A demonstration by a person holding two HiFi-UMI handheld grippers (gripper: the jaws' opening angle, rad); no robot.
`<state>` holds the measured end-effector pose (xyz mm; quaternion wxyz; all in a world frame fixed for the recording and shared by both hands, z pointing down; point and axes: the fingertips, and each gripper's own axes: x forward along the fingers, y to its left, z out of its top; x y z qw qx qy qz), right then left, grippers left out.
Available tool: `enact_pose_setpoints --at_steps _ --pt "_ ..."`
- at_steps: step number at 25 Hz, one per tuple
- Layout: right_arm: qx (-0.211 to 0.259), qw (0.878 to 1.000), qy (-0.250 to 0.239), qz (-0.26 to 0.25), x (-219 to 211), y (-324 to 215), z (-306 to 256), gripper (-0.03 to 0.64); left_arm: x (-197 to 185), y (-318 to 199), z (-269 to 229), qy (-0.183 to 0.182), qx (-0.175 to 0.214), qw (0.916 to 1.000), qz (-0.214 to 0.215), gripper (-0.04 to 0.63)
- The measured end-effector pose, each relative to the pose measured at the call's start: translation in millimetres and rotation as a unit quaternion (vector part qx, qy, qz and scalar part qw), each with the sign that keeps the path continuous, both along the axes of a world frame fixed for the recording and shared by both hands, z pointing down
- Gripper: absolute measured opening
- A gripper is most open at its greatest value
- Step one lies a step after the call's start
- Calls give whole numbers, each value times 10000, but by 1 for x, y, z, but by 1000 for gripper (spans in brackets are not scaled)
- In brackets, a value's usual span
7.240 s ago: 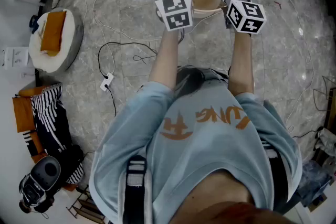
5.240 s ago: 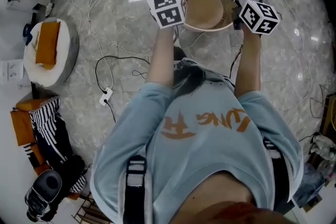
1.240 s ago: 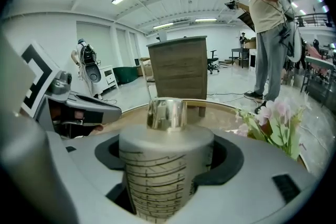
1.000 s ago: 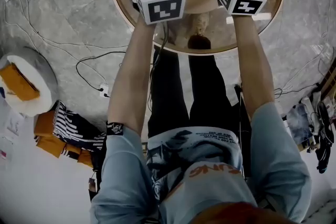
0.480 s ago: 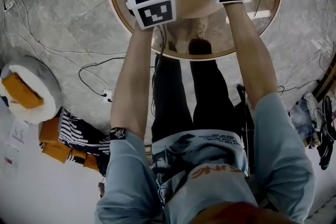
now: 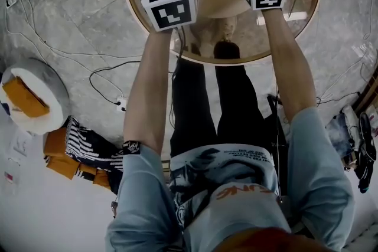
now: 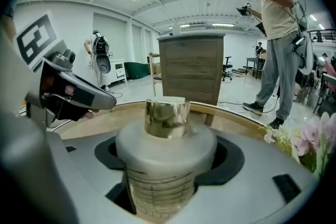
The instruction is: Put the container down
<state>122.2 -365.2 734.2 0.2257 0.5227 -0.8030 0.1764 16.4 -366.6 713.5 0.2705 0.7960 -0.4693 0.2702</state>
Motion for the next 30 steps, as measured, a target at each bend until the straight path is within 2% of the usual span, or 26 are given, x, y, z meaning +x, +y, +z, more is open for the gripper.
enact_pose_setpoints --at_steps 10,15,20,26,30 --pt "-107 9996 179 199 0 23 2 362 0 33 2 -9 -135 9998 111 31" --pt "-353 9987 326 144 1 41 13 374 -5 43 1 6 -155 9998 81 31" --pt "-508 9976 455 84 0 57 24 350 -8 53 -1 -1 -123 9999 62 31" --pt "-714 9967 270 271 8 70 22 353 -6 71 -6 22 -202 9998 35 31" --pt "-945 9944 -102 464 15 101 18 365 -18 82 -12 205 -302 9985 -404 31"
